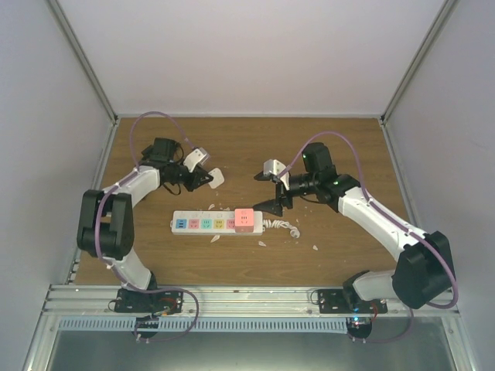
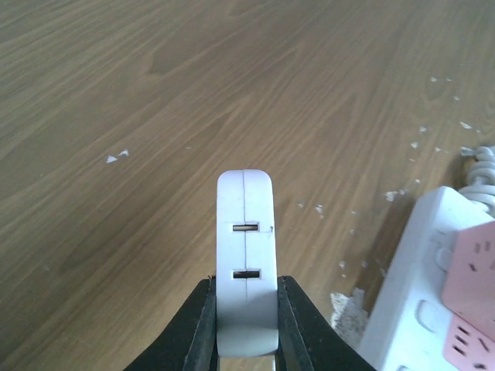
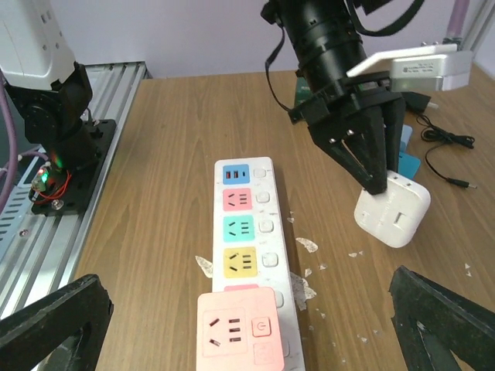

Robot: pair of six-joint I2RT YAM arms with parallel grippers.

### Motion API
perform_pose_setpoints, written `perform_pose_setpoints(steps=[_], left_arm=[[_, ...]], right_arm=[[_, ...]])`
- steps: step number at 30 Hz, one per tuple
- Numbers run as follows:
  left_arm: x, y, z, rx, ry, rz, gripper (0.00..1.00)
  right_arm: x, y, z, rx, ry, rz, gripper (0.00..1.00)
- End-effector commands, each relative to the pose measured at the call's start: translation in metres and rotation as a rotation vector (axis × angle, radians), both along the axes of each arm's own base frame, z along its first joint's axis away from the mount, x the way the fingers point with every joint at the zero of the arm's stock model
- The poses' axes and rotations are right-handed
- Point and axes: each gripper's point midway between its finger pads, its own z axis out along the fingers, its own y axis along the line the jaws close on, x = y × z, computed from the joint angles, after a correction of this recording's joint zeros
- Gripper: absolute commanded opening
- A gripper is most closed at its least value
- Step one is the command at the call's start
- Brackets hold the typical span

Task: Pull the plug off the socket

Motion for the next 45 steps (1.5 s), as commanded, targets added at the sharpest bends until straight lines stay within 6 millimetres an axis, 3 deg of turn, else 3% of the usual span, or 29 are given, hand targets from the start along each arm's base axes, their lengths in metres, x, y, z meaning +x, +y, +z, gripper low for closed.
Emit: perform_pose_setpoints(steps=[1, 11, 26, 42, 45], left_arm=[[0.028, 0.006, -0.001, -0.001, -0.017, 0.044, 0.03], [0.055, 0.015, -0.018, -0.022, 0.048, 0.081, 0.03], [0.076, 0.029, -0.043, -0.046, 0.133, 0.133, 0.08], [0.087, 0.039, -0.041, -0.026, 0.131, 0.155, 0.36], [0.089, 0.054, -0.039, -0.005, 0.117, 0.177, 0.40]], right_arm=[[0.000, -0.002, 0.004, 0.017, -0.017, -0.008, 0.99], [0.000, -0.002, -0.004, 0.011, 0.003, -0.001, 1.00], [-0.002, -0.001, -0.012, 0.009, 0.024, 0.013, 1.00], [-0.001, 0.001, -0.013, 0.007, 0.030, 0.026, 1.00], [-0.001, 0.001, -0.014, 0.005, 0.028, 0.026, 1.00]])
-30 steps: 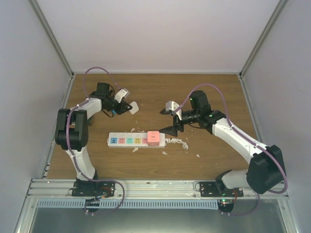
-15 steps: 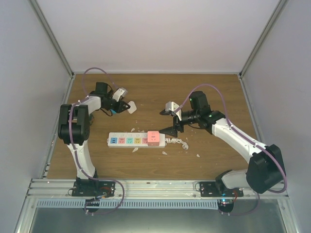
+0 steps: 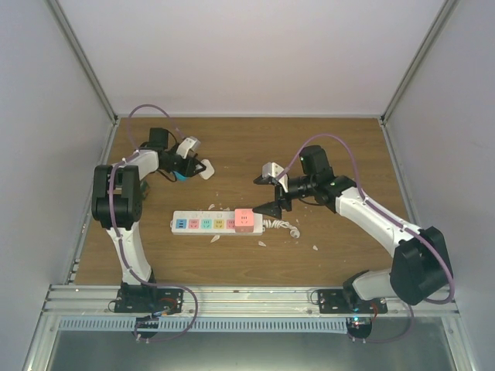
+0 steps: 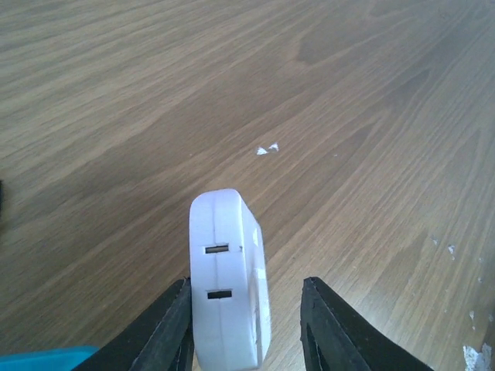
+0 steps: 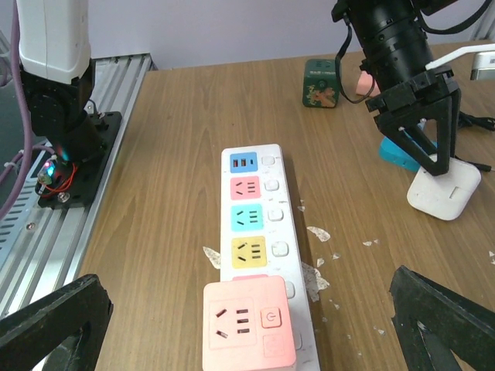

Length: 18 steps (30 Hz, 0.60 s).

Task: Pull the plug off the socket

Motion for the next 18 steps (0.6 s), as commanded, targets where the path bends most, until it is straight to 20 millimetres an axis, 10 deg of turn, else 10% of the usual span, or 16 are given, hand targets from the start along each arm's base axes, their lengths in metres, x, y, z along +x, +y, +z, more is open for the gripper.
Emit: perform_pose_setpoints(steps=[1, 18], left_arm=[[0.008, 0.016, 0.010, 0.030, -0.043, 0.012, 0.41], [-0.034, 0.026, 0.045, 0.161, -0.204, -0.089, 0.61]], right_arm=[[0.000, 0.000, 0.002, 0.014, -0.010, 0.017, 1.00], [0.007, 0.006, -0.025, -0.083, -0.049, 0.031, 1.00]])
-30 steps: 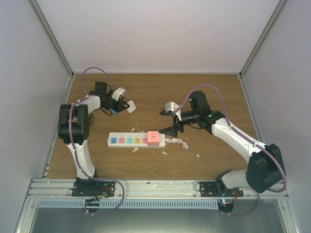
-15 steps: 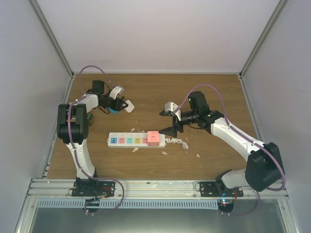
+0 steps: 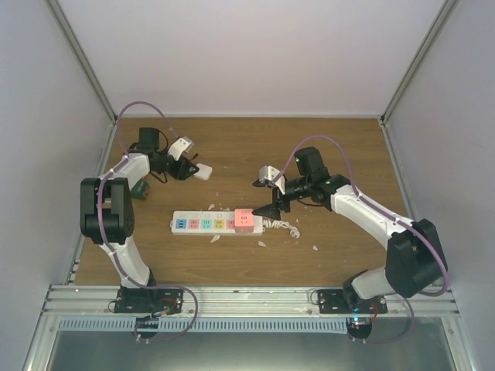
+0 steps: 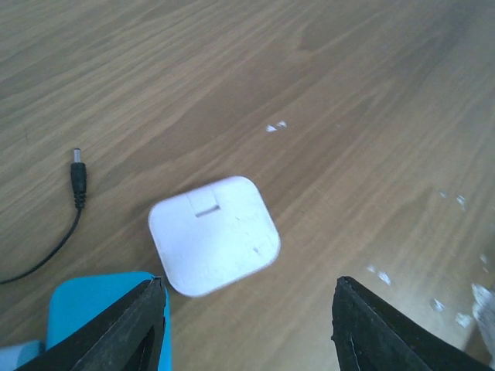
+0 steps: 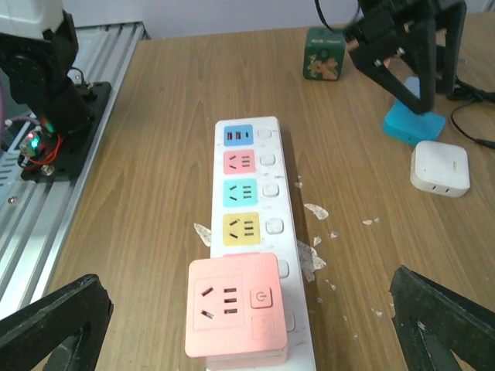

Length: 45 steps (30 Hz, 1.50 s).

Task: Pull the plug off the socket

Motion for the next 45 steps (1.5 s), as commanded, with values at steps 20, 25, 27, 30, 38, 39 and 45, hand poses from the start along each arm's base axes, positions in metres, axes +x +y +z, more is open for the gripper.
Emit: perform_pose_setpoints(steps=[20, 25, 27, 30, 38, 39, 45], left_arm=[[-0.166, -0.097, 0.049, -0.110, -0.201, -0.589, 0.85], [-0.182, -0.125, 0.036, -0.045, -0.235, -0.647, 0.86], [-0.185, -0.131, 0.031, -0.035, -0.230, -0.657, 0.85], [-0.182, -0.131, 0.020, -0.009, -0.202, -0.647, 0.80], [-0.171, -0.115, -0.024, 0.119, -0.127, -0.588, 0.76], [-0.171, -0.114, -0.028, 0.129, -0.119, -0.585, 0.76], [-0.168, -0.112, -0.044, 0.149, -0.088, -0.569, 0.75]], right_arm=[[-0.011, -0.002, -0.076, -0.117, -0.108, 0.053, 1.00], [-0.011, -0.003, -0.087, -0.117, -0.126, 0.051, 1.00], [-0.011, 0.000, -0.088, -0.116, -0.128, 0.054, 1.00], [-0.010, 0.005, -0.088, -0.118, -0.137, 0.063, 1.00], [-0.017, 0.020, -0.098, -0.134, -0.126, 0.107, 1.00], [-0.018, 0.022, -0.100, -0.136, -0.124, 0.112, 1.00], [-0.015, 0.032, -0.102, -0.143, -0.125, 0.128, 0.99]])
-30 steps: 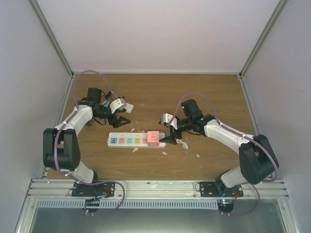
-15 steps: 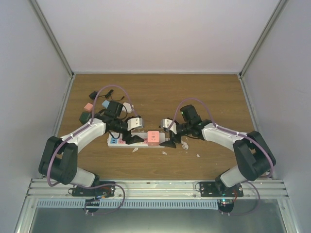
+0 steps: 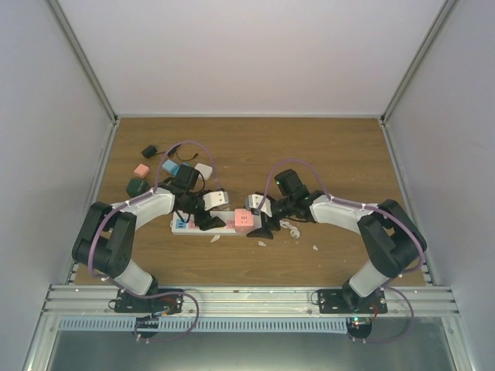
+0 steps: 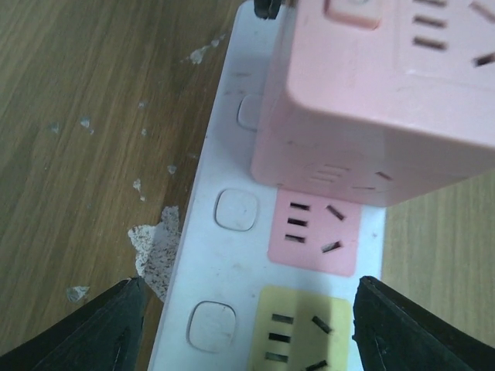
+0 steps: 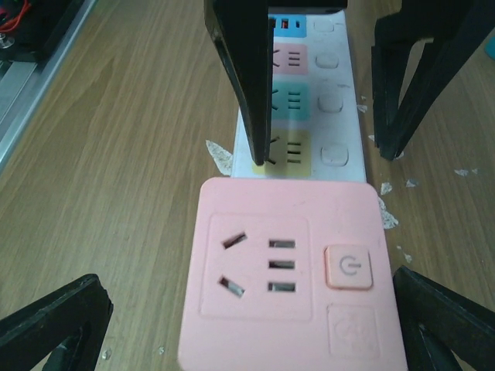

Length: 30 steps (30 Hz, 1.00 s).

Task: Pull the plug off the socket

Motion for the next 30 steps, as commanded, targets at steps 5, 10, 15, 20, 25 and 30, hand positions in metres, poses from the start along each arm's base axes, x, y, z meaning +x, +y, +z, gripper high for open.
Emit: perform_pose_setpoints(steps=[5, 10, 15, 20, 25, 30], left_arm=[[0.015, -0.001, -0.019, 0.024, 0.000, 0.036, 0.73], [0.017, 0.002, -0.029, 0.053, 0.007, 0.051, 0.71], [0.017, 0.005, -0.035, 0.074, 0.009, 0.057, 0.70], [0.016, 0.006, -0.035, 0.076, 0.014, 0.061, 0.69], [0.013, 0.009, -0.044, 0.096, 0.027, 0.059, 0.66], [0.011, 0.014, -0.051, 0.127, 0.024, 0.057, 0.64]], right_arm=[[0.009, 0.016, 0.002, 0.003, -0.047, 0.025, 0.97], [0.009, 0.017, -0.001, -0.005, -0.049, 0.025, 0.91], [0.010, 0.017, 0.000, -0.010, -0.056, 0.021, 0.80], [0.011, 0.017, 0.004, -0.014, -0.061, 0.016, 0.65], [0.011, 0.020, 0.024, 0.018, -0.071, 0.016, 0.55], [0.007, 0.023, 0.044, 0.069, -0.059, 0.029, 0.47]])
